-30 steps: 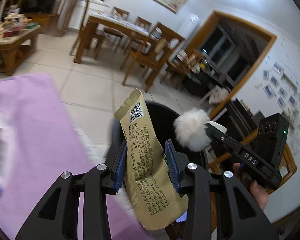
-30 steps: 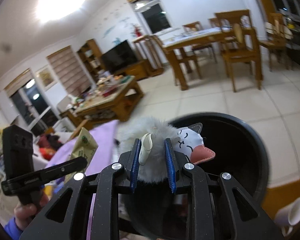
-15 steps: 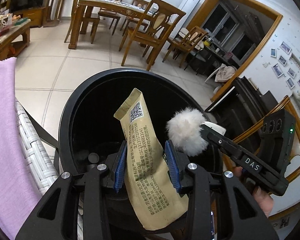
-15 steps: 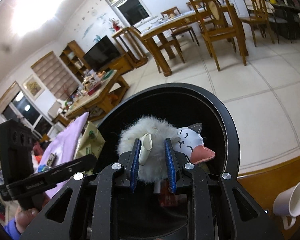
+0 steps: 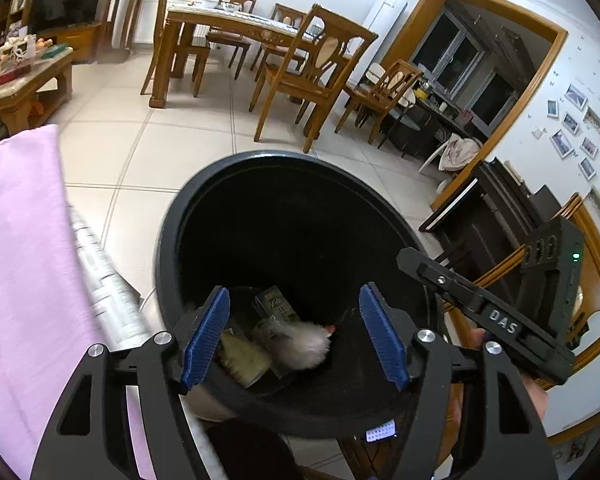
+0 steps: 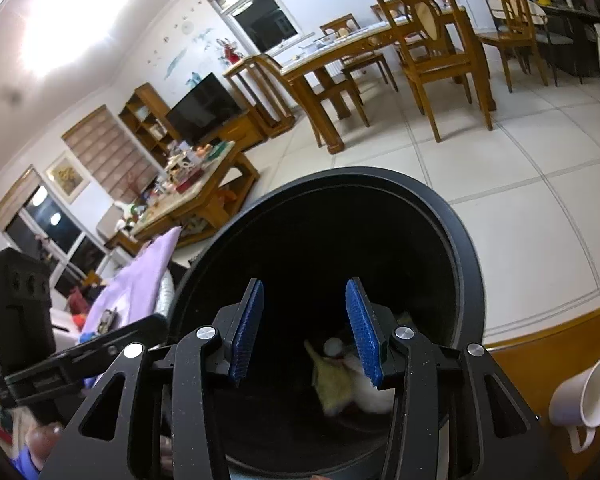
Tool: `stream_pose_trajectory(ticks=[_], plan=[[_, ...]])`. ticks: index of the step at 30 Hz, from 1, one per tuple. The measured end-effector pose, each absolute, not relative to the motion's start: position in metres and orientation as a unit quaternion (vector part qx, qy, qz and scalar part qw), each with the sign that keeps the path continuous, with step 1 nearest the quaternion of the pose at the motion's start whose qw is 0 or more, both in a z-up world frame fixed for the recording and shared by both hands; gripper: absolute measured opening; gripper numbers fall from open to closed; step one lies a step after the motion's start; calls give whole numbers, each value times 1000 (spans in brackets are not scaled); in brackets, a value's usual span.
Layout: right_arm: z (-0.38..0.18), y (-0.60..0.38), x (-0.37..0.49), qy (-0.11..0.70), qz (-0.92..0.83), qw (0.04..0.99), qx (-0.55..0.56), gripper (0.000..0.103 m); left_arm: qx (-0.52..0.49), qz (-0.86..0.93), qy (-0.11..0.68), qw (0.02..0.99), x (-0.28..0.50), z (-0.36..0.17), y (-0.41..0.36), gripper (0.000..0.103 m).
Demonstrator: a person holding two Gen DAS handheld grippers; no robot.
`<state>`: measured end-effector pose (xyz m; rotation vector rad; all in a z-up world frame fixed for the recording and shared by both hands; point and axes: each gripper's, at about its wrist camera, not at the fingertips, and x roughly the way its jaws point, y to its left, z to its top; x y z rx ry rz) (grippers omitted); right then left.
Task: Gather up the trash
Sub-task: 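Carry the wrapper and fluffy toy into the black bin and open both grippers, then grasp the yellow foil bag with the left gripper while the right gripper grasps the battery card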
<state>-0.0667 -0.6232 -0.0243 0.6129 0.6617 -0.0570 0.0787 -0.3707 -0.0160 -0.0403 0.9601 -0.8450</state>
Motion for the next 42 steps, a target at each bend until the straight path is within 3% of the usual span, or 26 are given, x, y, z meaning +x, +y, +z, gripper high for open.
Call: stream_pose_trajectory(ticks=[3,6,13,23,33,42], plan=[[-9,-604,-63,315,-17,905,285,45,-29,-391,439,808,73,-3,-349,68],[8,-572,-53,311,0,909,278,55,-43,-377,429,820,70,9,-316,73],[45,-442,-9,309,92,914,246,55,-65,-316,410,853,59,25,-211,73],[45,-285,40,345,196,891,220,55,-69,-218,407,884,41,21,-85,73],[8,-280,76,404,170,867,236,55,-78,-176,429,883,26,-11,-26,73],[-29,-294,122,459,172,824,285,55,-44,-188,416,889,30,-10,-29,73]])
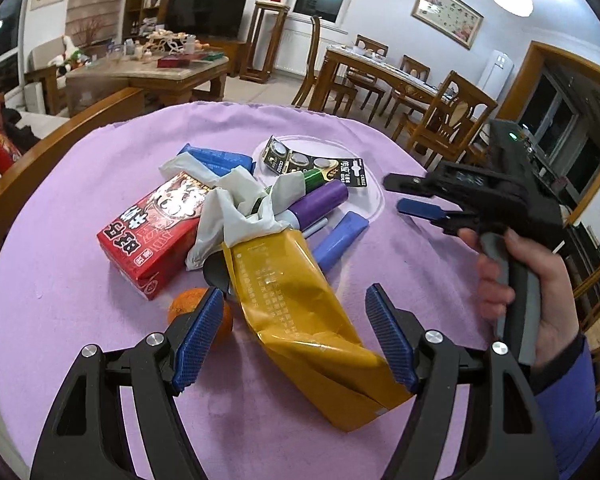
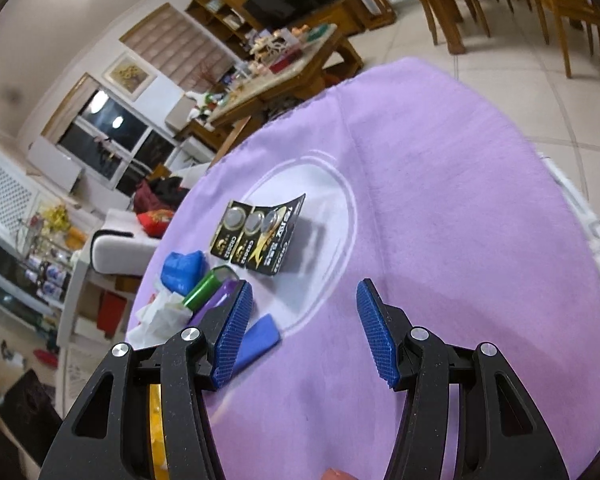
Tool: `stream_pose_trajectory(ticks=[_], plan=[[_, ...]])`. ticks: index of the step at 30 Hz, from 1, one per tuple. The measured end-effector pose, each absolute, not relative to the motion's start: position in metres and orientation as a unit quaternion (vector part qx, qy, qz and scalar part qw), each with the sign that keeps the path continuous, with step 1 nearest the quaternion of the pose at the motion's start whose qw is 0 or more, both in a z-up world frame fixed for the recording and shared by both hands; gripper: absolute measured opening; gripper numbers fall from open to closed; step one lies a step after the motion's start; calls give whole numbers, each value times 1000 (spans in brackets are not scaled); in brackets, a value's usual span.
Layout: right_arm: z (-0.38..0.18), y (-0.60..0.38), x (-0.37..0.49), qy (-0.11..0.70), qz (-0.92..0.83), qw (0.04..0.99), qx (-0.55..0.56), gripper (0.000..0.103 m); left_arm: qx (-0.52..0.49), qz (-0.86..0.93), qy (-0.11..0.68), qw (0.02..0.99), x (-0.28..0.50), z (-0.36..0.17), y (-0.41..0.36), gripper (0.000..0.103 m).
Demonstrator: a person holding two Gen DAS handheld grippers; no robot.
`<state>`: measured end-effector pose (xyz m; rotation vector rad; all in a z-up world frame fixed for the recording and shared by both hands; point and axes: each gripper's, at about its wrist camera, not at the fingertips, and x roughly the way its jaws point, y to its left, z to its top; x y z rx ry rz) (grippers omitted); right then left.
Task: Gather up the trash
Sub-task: 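Grasp the yellow foil bag with the left gripper while the right gripper grasps the battery card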
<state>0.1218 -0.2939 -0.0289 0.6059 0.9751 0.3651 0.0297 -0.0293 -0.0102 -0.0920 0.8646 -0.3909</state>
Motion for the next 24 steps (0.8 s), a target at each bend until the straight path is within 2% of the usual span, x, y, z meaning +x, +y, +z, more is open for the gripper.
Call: stream_pose_trajectory(ticks=[10,12,13,18,24], plan=[[-26,-257,178,490,186,810,263,53,-4,-187,423,887,42,-13,-47,73],[-28,-250,181,494,194,807,257,22,-2,-190,423,886,40,-13,-47,73],[-31,-247,182,496,201,805,256,14,-3,-193,423,885,39,-14,-46,73],[-26,-250,176,466,220,816,260,2,-8,-193,418,888,26,-13,-40,74],[18,-261,141,398,206,867,219,2,-9,-184,416,890,14,-11,-41,74]])
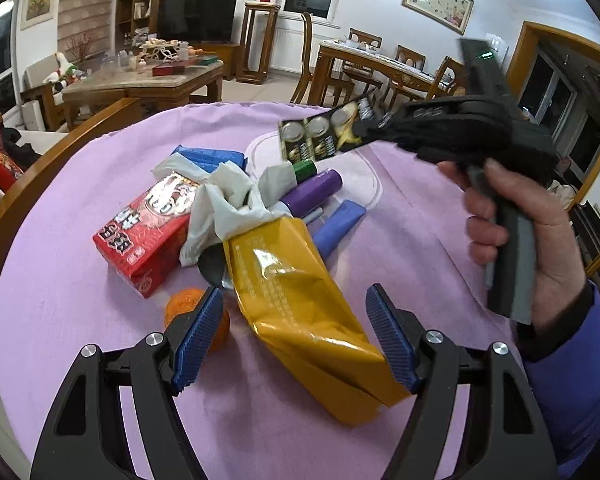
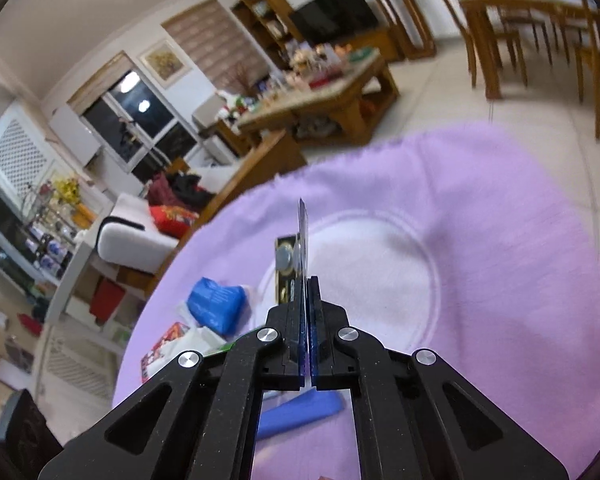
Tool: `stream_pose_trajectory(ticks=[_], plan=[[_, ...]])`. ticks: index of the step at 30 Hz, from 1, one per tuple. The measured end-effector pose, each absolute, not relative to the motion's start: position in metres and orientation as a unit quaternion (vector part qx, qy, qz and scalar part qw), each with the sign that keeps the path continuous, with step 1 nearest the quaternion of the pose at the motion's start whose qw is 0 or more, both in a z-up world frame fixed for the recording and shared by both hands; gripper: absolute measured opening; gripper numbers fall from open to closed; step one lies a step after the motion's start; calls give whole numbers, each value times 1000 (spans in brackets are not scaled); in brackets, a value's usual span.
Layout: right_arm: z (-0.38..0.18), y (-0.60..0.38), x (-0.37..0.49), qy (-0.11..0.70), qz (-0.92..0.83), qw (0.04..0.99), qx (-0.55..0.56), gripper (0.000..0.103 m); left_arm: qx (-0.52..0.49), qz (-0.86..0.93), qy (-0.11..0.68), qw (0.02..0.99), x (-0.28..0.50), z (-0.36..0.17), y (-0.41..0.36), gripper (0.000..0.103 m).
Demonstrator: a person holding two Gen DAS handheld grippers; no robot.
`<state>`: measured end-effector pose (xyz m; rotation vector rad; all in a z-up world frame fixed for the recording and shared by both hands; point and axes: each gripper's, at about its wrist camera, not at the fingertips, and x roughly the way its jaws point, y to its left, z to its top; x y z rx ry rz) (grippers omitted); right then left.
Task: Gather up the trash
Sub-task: 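Grasp the yellow foil bag with the left gripper while the right gripper grasps the battery card, then carry the yellow bag and battery card to the bin and open both grippers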
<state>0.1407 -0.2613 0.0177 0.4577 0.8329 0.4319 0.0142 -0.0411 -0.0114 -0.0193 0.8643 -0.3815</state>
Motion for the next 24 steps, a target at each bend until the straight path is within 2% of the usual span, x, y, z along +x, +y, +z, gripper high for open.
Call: stream_pose_trajectory(ticks=[3,10,12,13,14,18,24], plan=[[34,-273,115,367,198,884,212,2,3,-179,422,889,11,-14,-50,78],[60,-299,47,314,185,911,193,2,6,-142,450,882,16,-29,-68,79],[59,-304,36,311,187,912,193,2,17,-136,449,883,18,-31,-72,73],[58,-306,30,312,188,911,191,2,3,-146,445,883,19,-28,-71,64],[57,-307,28,313,189,911,191,2,-9,-151,451,880,23,-30,-70,46],[52,-318,17,313,197,907,204,2,-60,-159,454,875,29,-32,-58,33],[62,-342,5,294,199,909,218,2,-74,-178,429,883,15,-22,-63,30]])
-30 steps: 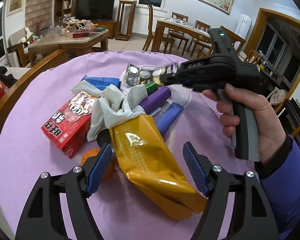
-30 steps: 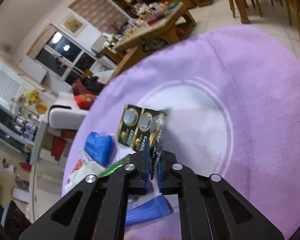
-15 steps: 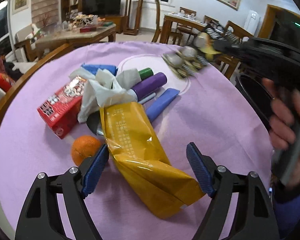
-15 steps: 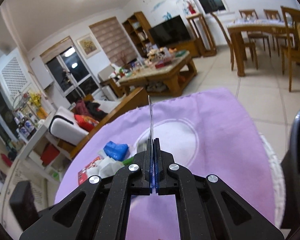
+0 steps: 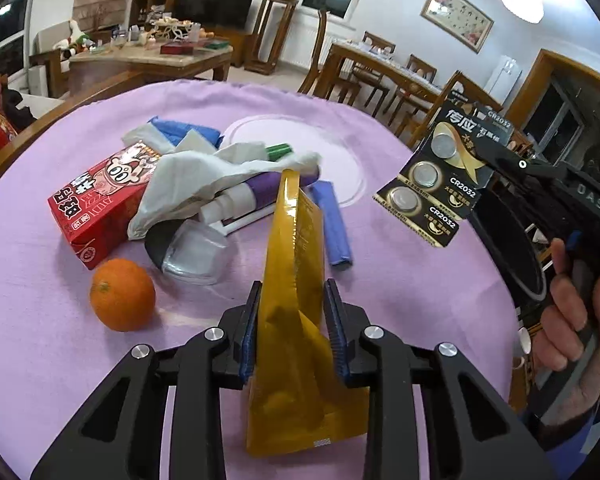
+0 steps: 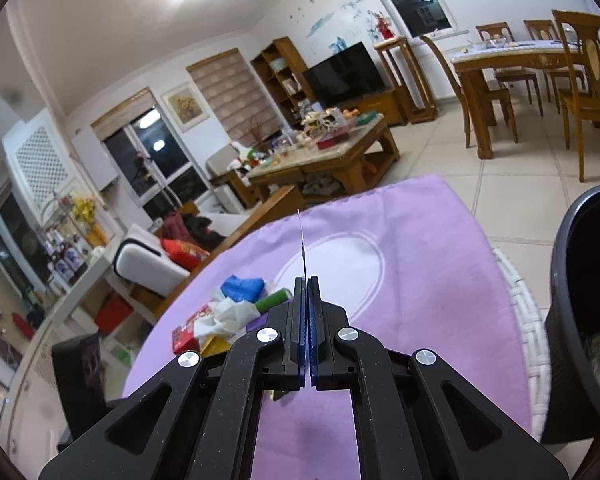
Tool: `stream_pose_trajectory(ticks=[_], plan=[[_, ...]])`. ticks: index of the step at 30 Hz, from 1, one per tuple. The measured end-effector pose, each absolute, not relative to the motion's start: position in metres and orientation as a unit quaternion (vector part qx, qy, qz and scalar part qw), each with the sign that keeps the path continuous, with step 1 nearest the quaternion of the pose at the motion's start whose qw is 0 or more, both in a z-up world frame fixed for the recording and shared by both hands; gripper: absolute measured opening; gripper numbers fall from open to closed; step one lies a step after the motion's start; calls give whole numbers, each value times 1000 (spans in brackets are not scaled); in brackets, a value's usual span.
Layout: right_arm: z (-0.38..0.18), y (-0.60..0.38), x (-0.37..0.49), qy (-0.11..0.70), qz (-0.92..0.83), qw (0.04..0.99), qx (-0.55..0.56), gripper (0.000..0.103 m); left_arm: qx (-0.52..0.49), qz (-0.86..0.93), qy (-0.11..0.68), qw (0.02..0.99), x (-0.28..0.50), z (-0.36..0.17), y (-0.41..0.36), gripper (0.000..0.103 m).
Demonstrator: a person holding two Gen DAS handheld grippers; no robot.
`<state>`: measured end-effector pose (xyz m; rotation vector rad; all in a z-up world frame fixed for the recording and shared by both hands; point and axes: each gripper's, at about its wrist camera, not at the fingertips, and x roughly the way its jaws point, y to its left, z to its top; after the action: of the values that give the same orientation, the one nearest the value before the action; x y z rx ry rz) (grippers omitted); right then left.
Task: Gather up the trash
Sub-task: 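Carry the yellow bag and battery card to the bin and open both grippers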
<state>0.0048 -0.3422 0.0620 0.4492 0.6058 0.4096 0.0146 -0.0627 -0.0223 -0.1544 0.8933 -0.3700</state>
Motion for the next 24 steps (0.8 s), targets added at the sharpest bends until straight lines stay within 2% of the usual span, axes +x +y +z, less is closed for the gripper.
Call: stream_pose_trajectory(ticks=[12,24], plan=[[82,-425,-20,258,167,922,237,2,-88,-227,390,888,7,12,-107,30],[83,-533,-56,226,88,935,258,2,-67,-305,366,876,25,32,-201,30]])
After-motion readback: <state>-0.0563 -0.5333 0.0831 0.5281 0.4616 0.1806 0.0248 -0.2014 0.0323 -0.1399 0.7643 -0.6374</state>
